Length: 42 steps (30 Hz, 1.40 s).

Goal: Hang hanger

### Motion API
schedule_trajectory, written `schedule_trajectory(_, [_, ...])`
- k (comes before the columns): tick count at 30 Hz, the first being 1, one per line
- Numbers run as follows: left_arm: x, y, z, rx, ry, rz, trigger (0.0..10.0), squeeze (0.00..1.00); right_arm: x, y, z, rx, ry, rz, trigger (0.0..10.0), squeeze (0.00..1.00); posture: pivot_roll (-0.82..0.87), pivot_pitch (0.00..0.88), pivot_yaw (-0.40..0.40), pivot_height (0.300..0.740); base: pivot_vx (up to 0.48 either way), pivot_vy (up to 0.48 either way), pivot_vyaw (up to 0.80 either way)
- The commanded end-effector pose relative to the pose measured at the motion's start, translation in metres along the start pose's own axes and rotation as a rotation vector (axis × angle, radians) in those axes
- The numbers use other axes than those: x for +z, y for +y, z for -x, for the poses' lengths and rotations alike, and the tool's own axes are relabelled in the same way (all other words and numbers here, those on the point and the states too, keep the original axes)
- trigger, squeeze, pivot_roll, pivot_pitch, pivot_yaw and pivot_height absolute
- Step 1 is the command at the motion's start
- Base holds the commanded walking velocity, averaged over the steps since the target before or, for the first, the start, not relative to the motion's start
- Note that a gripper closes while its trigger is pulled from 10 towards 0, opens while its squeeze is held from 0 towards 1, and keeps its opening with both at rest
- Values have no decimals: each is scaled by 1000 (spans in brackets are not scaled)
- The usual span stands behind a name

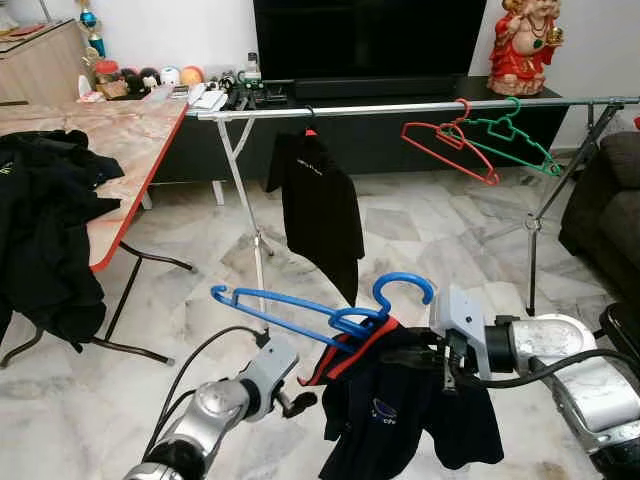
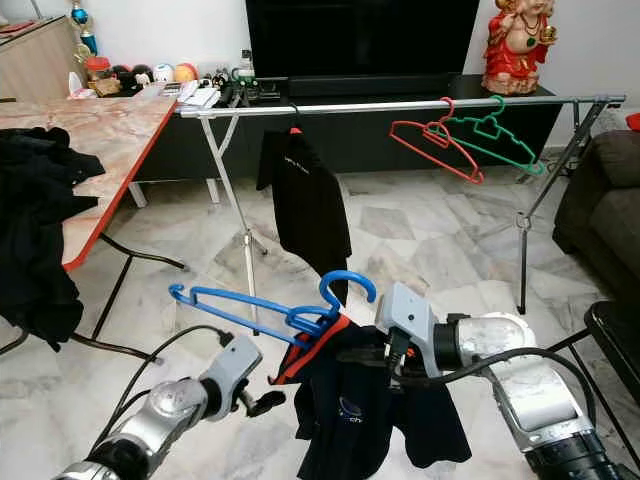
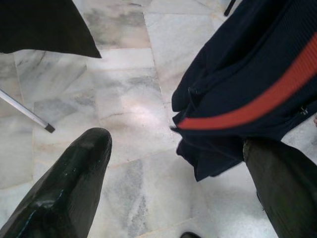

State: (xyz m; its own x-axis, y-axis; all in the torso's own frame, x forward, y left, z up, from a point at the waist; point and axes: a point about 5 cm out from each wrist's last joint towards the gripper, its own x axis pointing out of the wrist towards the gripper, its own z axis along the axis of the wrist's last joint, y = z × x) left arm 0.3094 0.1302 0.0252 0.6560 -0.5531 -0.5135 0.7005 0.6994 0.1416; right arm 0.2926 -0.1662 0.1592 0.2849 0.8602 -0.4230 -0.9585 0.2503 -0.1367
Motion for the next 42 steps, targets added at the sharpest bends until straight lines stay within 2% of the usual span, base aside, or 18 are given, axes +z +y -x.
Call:
schedule_trajectory(1, [-6, 0, 2, -11, 18, -16, 10000, 0, 10, -1, -1, 18, -12, 46, 0, 0, -89, 0, -3, 740, 0, 0, 0])
schedule_trajectory(8, [1, -2, -1, -20, -21, 5, 10000, 0, 14, -2, -6, 36, -11, 59, 0, 0, -84, 1, -10, 740, 0, 0, 0])
schedule_trajectory(14, [5, -8, -4, -73, -39, 5, 10000, 0, 16, -4, -8, 27, -18, 66, 0, 0, -86, 8, -9, 740, 0, 0, 0])
schedule_trajectory(15, [5, -10, -4, -82, -40, 16, 8000, 0, 16, -5, -9, 22, -23, 64, 0, 0, -87, 11, -9, 740, 0, 0, 0])
schedule_trajectory(16, [5, -10, -5, -85, -41, 20, 4824, 0, 17, -5, -10, 18, -27, 62, 0, 0, -86, 12, -9, 740, 0, 0, 0])
schedule_trajectory(17, [5, -11, -5, -85, -43, 26, 0, 0, 18, -5, -10, 15, -32, 62, 0, 0, -86, 13, -9, 740, 0, 0, 0])
schedule_trajectory(42, [14, -17, -11, -96, -73, 17, 0, 0, 17, -10, -12, -43, -50, 44, 0, 0, -83, 44, -5, 740, 0, 0, 0])
